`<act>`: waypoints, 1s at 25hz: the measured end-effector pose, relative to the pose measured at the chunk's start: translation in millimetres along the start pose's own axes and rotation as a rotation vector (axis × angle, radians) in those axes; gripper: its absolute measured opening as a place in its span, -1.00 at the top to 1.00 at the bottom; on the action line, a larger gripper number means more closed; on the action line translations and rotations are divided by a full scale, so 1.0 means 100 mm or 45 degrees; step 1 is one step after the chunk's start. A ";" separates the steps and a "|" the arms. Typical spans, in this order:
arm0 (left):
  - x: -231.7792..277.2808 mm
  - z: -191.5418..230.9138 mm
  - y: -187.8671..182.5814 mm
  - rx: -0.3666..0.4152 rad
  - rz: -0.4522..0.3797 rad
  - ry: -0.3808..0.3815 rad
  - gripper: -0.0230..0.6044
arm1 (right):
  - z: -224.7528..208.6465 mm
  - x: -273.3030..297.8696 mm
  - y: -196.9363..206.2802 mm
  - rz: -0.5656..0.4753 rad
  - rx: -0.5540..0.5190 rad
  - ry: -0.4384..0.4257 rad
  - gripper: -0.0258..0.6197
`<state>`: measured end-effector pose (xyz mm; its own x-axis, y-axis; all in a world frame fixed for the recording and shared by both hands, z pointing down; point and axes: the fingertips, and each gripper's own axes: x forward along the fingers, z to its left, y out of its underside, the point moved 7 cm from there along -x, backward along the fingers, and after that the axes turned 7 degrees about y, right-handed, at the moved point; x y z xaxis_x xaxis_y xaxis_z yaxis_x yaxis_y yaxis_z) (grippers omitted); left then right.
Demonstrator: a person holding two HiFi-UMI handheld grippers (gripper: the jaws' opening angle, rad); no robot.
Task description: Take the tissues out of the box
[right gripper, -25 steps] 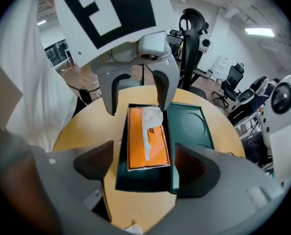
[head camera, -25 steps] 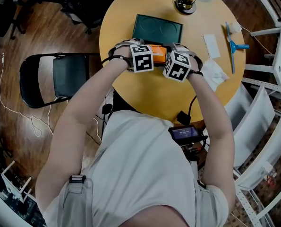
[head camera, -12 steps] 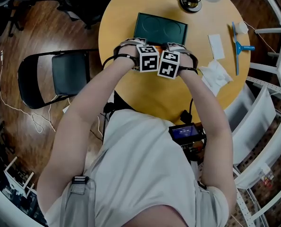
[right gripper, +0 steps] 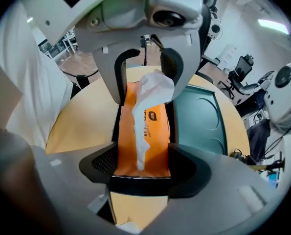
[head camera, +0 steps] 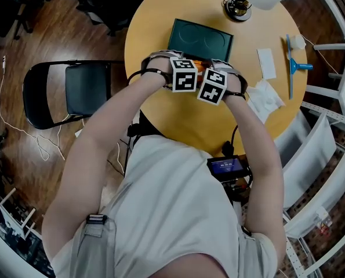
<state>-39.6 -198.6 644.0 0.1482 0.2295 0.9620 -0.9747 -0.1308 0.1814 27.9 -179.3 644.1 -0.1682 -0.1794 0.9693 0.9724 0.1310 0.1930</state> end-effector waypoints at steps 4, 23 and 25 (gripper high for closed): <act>-0.29 -0.11 -0.08 0.017 -0.021 -0.027 -0.01 | -0.01 -0.31 -0.03 -0.002 -0.007 0.034 0.00; 0.35 -1.43 -0.37 -0.032 0.045 0.265 -0.02 | 1.43 -0.35 0.33 0.004 0.062 -0.266 -0.02; 0.61 -1.48 -0.39 -0.017 0.054 0.253 -0.04 | 1.57 -0.15 0.41 0.027 0.058 -0.258 -0.02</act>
<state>-17.2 -36.7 665.5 0.0724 0.4098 0.9093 -0.9816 -0.1322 0.1377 45.4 -17.8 661.6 -0.1815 0.0229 0.9831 0.9686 0.1771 0.1747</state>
